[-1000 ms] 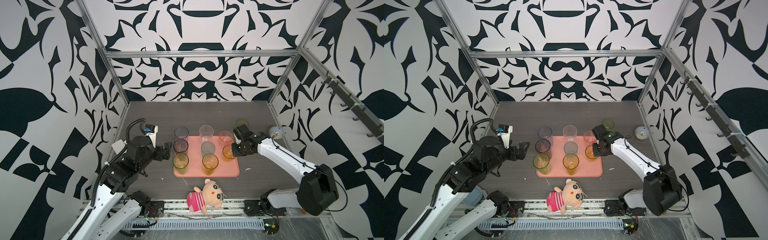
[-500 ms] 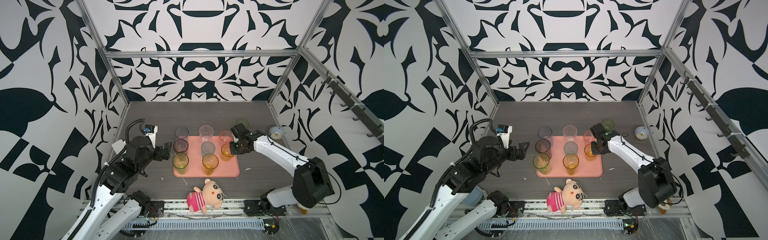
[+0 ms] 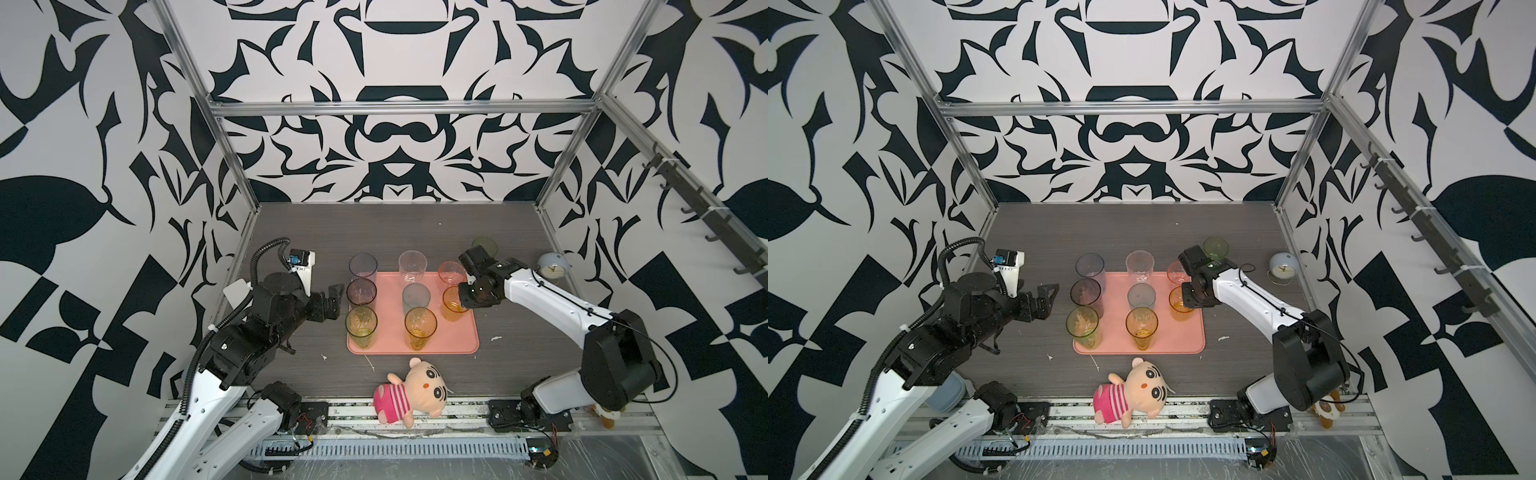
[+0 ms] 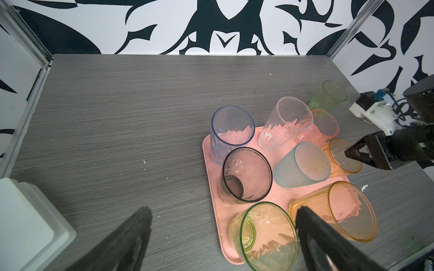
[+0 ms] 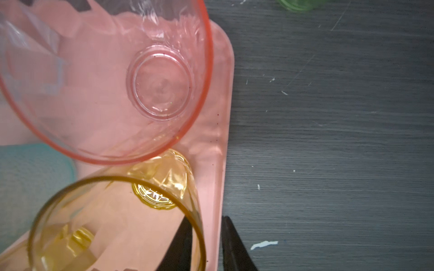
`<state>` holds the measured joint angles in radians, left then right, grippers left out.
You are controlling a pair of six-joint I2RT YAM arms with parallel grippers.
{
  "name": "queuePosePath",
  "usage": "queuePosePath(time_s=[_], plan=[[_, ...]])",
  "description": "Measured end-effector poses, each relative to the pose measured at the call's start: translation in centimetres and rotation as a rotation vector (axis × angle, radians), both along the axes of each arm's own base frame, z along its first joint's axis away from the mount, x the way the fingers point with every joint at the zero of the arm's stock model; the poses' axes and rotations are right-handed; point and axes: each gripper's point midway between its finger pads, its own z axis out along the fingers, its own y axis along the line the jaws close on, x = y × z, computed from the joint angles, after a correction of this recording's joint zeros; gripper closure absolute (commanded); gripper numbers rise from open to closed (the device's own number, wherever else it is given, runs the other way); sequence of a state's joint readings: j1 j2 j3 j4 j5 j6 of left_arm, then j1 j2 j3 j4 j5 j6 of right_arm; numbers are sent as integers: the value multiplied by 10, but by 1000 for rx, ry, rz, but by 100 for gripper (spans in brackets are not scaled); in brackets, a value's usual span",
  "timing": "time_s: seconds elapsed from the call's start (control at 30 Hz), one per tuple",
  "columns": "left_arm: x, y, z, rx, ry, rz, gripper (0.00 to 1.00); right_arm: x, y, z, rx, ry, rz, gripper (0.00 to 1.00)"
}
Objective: Place the glasses into the tray
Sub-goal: 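Lower the amber glass onto the tray and open the right gripper, then move the right gripper to the green glass beyond the tray and grasp it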
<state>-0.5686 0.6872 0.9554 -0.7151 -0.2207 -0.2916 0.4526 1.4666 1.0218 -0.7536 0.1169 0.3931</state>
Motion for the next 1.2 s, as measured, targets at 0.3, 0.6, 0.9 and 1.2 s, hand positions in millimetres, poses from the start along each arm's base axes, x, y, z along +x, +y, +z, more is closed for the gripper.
queuePosePath(time_s=[0.3, 0.6, 0.9, 1.2], plan=[[0, 0, 0, 0, 0, 0, 1, 4, 1, 25, 11, -48, 18, 66], [0, 0, 1, -2, -2, 0, 1, 12, -8, 53, -22, -155, 32, 66], [-1, 1, 1, -7, -4, 2, 1, 37, -19, 82, -55, -349, 41, 52], [-1, 1, 2, -9, -7, 2, 0, 65, -46, 102, -85, -523, -6, 24]])
